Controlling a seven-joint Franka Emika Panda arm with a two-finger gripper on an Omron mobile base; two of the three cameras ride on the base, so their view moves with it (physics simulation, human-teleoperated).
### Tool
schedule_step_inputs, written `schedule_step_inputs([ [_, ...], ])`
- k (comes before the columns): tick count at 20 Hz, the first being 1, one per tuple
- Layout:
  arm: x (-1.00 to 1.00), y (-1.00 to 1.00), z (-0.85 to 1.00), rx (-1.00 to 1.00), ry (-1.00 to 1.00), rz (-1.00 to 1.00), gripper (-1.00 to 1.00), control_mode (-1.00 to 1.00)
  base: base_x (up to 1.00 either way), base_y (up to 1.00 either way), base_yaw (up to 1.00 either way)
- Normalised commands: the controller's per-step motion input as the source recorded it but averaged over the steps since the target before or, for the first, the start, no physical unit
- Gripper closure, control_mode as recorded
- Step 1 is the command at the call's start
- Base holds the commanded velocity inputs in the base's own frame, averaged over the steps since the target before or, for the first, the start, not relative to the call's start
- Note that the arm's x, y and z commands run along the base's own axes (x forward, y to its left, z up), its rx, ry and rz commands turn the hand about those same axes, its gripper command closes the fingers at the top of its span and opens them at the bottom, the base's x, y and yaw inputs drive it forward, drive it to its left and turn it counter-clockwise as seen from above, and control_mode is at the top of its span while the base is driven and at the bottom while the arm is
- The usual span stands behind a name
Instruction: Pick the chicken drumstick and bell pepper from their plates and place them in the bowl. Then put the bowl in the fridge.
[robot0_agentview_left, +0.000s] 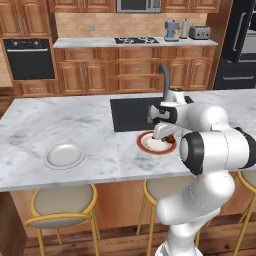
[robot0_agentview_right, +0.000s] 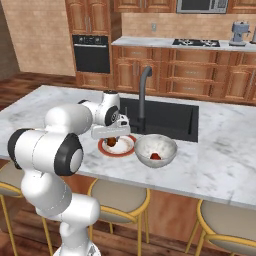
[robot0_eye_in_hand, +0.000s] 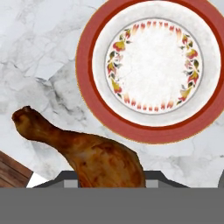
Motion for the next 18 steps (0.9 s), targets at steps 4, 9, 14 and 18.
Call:
schedule_step_inputs([
  [4, 0.00, 0.00, 0.00, 0.00, 0.00, 0.00, 1.00, -1.00, 0.00, 0.00, 0.00],
  [9, 0.00, 0.00, 0.00, 0.00, 0.00, 0.00, 1.00, -1.00, 0.00, 0.00, 0.00],
  [14, 0.02, 0.00, 0.00, 0.00, 0.00, 0.00, 1.00, -1.00, 0.00, 0.00, 0.00],
  [18, 0.02, -0.12, 0.10, 0.00, 0.00, 0.00, 1.00, -1.00, 0.00, 0.00, 0.00],
])
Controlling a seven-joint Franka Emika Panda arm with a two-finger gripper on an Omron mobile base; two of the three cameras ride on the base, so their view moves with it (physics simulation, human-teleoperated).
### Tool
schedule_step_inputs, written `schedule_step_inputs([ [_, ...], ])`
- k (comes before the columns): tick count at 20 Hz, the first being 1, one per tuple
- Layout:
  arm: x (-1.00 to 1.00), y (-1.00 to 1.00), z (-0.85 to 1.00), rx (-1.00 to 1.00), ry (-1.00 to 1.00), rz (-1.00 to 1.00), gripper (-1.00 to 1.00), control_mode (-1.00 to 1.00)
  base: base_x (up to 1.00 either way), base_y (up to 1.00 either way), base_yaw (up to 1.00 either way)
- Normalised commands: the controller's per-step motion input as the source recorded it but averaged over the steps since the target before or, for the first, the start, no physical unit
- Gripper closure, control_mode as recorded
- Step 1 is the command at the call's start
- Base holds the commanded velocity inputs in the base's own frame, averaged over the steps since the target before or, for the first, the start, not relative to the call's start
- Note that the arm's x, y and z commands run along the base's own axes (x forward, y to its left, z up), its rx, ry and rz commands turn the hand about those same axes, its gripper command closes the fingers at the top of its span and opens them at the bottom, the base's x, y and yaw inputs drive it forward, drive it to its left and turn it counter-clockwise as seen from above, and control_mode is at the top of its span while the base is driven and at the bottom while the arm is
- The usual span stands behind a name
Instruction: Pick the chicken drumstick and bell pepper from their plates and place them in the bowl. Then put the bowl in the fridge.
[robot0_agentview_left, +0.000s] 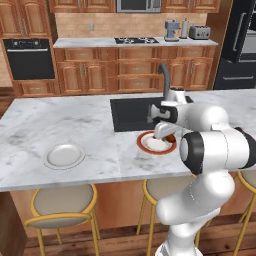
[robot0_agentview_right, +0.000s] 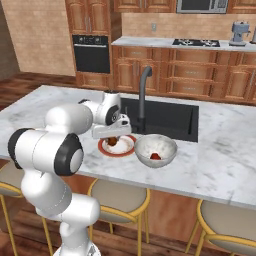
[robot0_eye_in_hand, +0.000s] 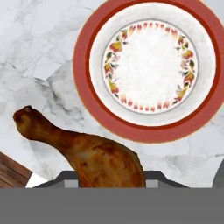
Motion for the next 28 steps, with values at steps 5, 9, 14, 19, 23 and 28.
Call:
schedule_step_inputs([
  [5, 0.00, -0.33, 0.19, 0.00, -0.12, 0.08, 1.00, -1.00, 0.00, 0.00, 0.00],
  [9, 0.02, -0.44, 0.14, 0.00, -0.04, 0.07, 1.00, -1.00, 0.00, 0.00, 0.00],
  [14, 0.01, -0.49, 0.06, -0.02, 0.00, 0.05, 1.00, -1.00, 0.00, 0.00, 0.00],
  [19, 0.12, -0.44, 0.00, -0.07, 0.00, 0.00, 1.00, -1.00, 0.00, 0.00, 0.00],
  [23, 0.24, -0.47, 0.01, -0.06, 0.15, 0.00, 1.00, -1.00, 0.00, 0.00, 0.00],
  [28, 0.29, -0.50, 0.00, -0.05, 0.21, 0.00, 1.00, -1.00, 0.00, 0.00, 0.00],
])
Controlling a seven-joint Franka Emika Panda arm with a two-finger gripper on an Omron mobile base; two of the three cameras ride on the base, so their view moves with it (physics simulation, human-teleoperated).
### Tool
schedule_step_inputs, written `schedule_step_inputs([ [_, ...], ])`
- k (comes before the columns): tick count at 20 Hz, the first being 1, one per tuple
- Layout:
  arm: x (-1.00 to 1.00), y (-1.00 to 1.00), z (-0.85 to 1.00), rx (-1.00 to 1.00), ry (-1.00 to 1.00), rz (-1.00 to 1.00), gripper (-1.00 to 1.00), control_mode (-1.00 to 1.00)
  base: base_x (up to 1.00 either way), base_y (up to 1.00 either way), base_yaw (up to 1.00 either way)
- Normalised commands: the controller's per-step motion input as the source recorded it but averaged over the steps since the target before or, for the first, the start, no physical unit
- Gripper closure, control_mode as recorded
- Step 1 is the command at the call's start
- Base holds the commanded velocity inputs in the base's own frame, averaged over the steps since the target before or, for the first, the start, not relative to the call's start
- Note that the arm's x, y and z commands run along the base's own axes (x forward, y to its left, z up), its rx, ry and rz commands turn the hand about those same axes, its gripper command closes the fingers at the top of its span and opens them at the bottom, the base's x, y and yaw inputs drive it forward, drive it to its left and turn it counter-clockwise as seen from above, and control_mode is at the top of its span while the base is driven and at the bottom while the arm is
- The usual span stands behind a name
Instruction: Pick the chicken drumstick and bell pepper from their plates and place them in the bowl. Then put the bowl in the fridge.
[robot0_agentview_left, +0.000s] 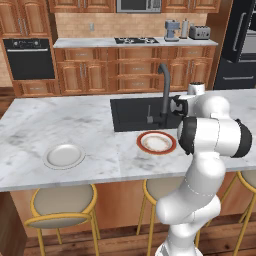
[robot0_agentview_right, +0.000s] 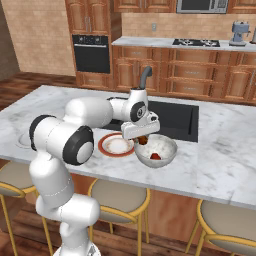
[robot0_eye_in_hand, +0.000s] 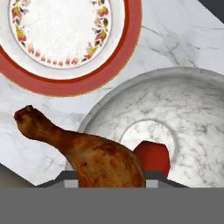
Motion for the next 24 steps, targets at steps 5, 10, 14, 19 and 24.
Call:
schedule_step_inputs([
  [5, 0.23, -0.55, -0.04, 0.00, 0.16, 0.00, 1.00, -1.00, 0.00, 0.00, 0.00],
  [10, 0.16, -0.55, -0.09, 0.00, 0.14, 0.00, 1.00, -1.00, 0.00, 0.00, 0.00],
  [14, 0.01, -0.46, -0.25, 0.00, 0.12, 0.00, 1.00, -1.00, 0.00, 0.00, 0.00],
  [19, 0.06, -0.18, -0.33, 0.00, 0.03, 0.00, 1.00, -1.00, 0.00, 0.00, 0.00],
  [24, 0.08, 0.00, -0.29, 0.01, 0.02, 0.01, 1.00, -1.00, 0.00, 0.00, 0.00],
])
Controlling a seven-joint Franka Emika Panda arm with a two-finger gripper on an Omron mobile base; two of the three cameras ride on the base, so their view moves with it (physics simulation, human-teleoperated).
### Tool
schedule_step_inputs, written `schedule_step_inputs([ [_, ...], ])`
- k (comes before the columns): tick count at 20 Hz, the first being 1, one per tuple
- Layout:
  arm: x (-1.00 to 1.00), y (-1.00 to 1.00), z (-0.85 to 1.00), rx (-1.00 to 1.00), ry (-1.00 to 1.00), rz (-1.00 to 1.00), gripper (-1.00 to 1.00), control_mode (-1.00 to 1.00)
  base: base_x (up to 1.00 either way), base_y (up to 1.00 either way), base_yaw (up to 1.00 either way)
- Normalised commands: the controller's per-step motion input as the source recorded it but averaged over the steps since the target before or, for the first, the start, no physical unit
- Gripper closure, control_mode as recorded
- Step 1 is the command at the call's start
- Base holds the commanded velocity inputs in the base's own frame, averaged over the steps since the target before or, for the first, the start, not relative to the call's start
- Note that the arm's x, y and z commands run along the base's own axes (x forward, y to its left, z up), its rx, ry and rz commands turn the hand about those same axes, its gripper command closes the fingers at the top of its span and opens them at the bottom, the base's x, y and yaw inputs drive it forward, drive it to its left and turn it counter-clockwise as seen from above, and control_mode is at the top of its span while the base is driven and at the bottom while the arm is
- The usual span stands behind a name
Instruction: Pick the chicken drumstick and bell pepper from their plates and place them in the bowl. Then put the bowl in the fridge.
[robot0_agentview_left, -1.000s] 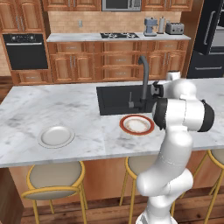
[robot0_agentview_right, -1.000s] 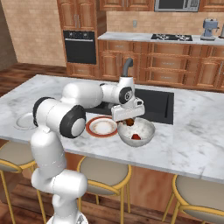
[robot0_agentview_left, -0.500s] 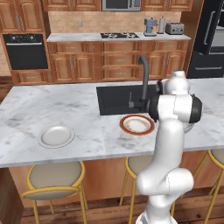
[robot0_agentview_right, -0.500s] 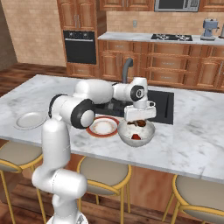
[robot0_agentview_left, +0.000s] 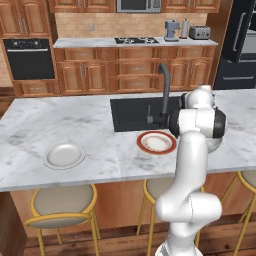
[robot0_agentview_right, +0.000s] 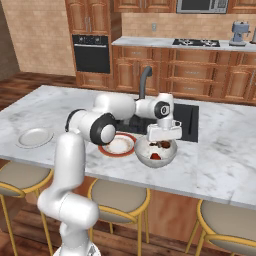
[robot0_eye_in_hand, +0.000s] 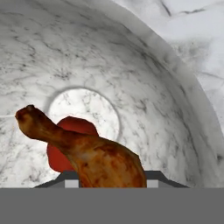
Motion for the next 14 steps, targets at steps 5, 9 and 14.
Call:
schedule_step_inputs([
  [5, -0.05, 0.02, -0.27, 0.02, 0.01, 0.00, 1.00, -1.00, 0.00, 0.00, 0.00],
  [9, -0.16, 0.06, -0.28, 0.01, -0.01, 0.00, 1.00, -1.00, 0.00, 0.00, 0.00],
  [14, -0.28, 0.05, -0.17, 0.05, -0.05, 0.00, 1.00, -1.00, 0.00, 0.00, 0.00],
])
